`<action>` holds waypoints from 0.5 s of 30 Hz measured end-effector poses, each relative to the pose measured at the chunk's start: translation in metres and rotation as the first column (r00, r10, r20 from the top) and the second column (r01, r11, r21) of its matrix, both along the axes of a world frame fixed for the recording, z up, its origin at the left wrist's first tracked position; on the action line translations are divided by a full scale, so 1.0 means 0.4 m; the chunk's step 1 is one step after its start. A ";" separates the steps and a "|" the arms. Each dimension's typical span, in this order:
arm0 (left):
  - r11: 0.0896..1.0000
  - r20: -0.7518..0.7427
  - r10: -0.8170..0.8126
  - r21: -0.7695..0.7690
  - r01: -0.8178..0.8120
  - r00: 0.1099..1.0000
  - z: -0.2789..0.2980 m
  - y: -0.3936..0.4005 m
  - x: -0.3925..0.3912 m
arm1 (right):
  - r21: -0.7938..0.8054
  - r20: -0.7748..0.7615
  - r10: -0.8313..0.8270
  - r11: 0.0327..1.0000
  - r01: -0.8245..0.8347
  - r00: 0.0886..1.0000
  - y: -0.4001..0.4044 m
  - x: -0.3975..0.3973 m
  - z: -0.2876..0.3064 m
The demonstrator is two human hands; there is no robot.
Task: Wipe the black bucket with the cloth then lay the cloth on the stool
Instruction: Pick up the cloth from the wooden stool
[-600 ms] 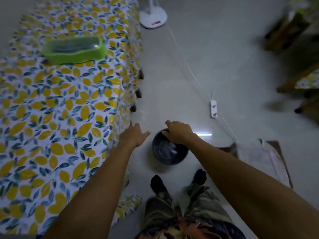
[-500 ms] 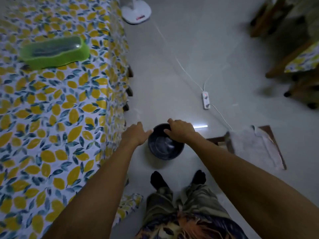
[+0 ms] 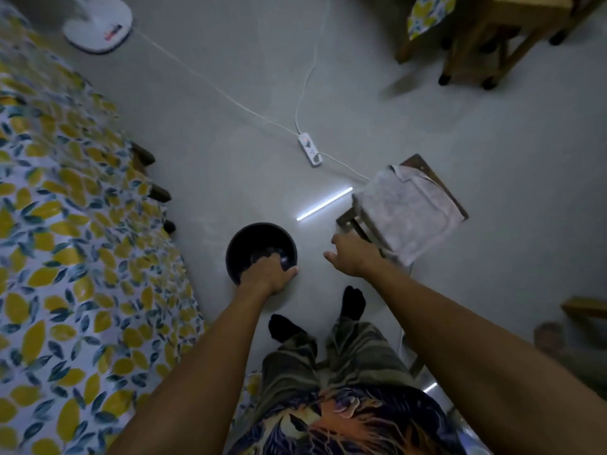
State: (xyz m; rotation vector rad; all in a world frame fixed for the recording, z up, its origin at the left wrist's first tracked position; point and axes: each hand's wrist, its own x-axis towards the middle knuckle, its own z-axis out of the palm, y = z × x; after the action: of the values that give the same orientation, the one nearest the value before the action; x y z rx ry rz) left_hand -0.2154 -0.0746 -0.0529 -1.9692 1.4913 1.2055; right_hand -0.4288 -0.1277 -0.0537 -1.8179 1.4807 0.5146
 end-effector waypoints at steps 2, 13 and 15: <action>0.999 -0.011 -0.036 0.030 0.036 0.999 -0.012 -0.007 -0.061 | 0.046 -0.005 -0.052 0.998 0.052 0.999 0.002 -0.075 -0.017; 0.986 -0.034 -0.162 0.043 0.163 0.986 -0.069 -0.113 -0.352 | 0.089 -0.009 -0.213 0.973 0.213 0.977 -0.030 -0.353 -0.131; 0.980 -0.037 -0.192 0.036 0.194 0.981 -0.084 -0.132 -0.393 | 0.095 -0.012 -0.235 0.967 0.235 0.972 -0.035 -0.379 -0.153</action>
State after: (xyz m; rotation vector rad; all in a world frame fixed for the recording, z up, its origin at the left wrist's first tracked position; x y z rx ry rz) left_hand -0.3727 -0.1275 -0.0866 -1.7410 1.6205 1.1803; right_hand -0.5803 -0.1417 -0.1149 -1.5426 1.6180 0.4597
